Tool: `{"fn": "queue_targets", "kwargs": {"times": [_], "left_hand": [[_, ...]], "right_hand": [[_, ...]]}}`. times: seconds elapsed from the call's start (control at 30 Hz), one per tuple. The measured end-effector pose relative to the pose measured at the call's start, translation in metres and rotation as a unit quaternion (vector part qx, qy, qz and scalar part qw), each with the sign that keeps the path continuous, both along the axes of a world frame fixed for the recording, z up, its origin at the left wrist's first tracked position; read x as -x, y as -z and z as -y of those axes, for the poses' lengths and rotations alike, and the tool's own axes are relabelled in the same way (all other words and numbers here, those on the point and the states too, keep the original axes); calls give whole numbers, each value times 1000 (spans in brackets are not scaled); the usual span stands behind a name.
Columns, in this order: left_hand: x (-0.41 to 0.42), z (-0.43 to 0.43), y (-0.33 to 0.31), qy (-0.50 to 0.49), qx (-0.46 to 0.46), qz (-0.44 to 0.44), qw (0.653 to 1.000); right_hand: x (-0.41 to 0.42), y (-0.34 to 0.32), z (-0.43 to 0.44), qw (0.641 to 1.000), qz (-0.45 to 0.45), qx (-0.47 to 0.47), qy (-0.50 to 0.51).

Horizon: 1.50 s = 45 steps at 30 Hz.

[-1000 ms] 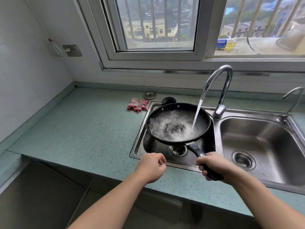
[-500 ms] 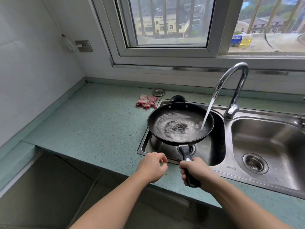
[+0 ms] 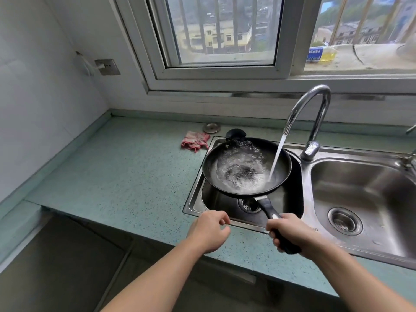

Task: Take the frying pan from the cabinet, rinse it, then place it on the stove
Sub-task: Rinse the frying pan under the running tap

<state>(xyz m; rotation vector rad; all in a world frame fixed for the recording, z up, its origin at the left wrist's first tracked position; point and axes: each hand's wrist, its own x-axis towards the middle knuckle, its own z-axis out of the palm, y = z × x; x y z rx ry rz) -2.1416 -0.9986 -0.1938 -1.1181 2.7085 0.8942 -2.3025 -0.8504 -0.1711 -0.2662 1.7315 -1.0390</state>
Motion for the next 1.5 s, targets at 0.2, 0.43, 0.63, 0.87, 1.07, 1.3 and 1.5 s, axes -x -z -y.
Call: {"fn": "queue_targets", "kwargs": {"times": [0.2, 0.43, 0.63, 0.87, 1.07, 1.3, 1.5], "left_hand": [[-8, 7, 3, -14, -1, -1, 1000], [-15, 16, 6, -43, -9, 5, 999], [8, 8, 8, -50, -48, -24, 997], [70, -20, -7, -177, -354, -114, 911], [93, -35, -11, -228, -544, -142, 795], [93, -28, -11, -218, -593, -148, 761], [89, -28, -12, -181, -567, -172, 785]], "right_hand": [[-42, 12, 20, 999, 19, 9, 24], [-39, -13, 37, 997, 60, 34, 20], [-15, -28, 34, 992, 100, 56, 43], [-7, -22, 19, 994, 73, 74, 22], [-6, -15, 8, 980, 141, 131, 46], [-12, -6, -2, 935, 274, 211, 80], [-17, -4, -7, 847, 445, 257, 136]]}}
